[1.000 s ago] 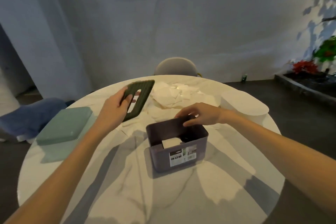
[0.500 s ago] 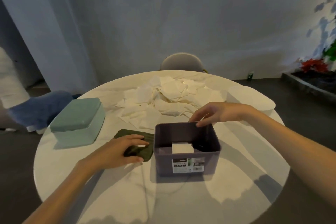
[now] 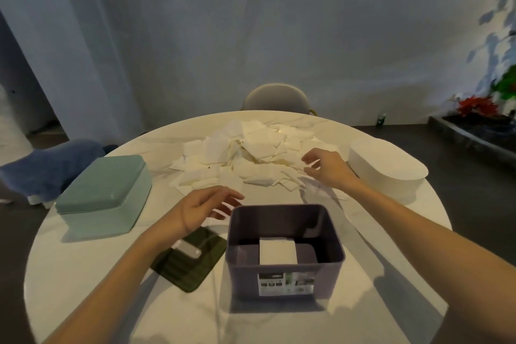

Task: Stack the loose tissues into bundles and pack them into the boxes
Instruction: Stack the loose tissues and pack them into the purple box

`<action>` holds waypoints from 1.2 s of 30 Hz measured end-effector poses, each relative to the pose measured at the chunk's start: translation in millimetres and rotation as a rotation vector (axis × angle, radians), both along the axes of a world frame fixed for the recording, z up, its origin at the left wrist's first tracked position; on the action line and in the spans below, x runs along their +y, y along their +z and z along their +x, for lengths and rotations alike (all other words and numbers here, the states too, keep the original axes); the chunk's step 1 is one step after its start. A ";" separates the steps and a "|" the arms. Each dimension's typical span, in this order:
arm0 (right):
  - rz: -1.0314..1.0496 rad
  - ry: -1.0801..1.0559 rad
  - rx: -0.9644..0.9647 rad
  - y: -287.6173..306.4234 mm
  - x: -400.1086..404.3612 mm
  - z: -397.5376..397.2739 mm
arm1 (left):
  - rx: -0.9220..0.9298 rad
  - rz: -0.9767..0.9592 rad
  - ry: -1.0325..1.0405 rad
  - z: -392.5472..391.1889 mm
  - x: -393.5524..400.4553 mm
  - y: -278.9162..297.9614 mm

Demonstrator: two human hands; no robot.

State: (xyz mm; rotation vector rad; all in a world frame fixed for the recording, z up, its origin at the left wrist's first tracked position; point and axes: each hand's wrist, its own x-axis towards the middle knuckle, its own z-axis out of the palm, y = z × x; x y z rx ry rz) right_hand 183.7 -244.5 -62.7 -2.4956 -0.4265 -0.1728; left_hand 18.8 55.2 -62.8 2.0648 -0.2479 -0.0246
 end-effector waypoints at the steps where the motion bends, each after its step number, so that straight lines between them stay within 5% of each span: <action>1: -0.007 -0.018 -0.010 -4.6 2.3 8.2 | 0.074 -0.031 -0.012 2.6 -8.2 0.9; 7: -0.234 0.009 0.107 -26.6 11.9 61.5 | 0.303 0.021 -0.167 29.1 -31.5 3.0; 11: -0.254 -0.052 -0.040 -42.4 13.9 82.0 | 0.254 -0.067 -0.214 54.8 -40.3 2.3; 17: 0.014 -0.088 -0.070 -37.9 3.8 92.0 | 0.104 -0.270 -0.010 102.2 -50.5 2.1; 24: 0.249 0.223 0.192 52.6 6.0 46.6 | 0.163 -0.506 0.353 138.7 -54.7 -0.7; 30: -0.009 0.513 0.261 71.2 32.0 25.5 | 0.571 -1.007 0.035 123.8 -73.1 3.5; 36: -0.115 0.556 0.181 57.5 45.9 31.0 | 0.542 -0.982 0.058 124.8 -89.9 -3.3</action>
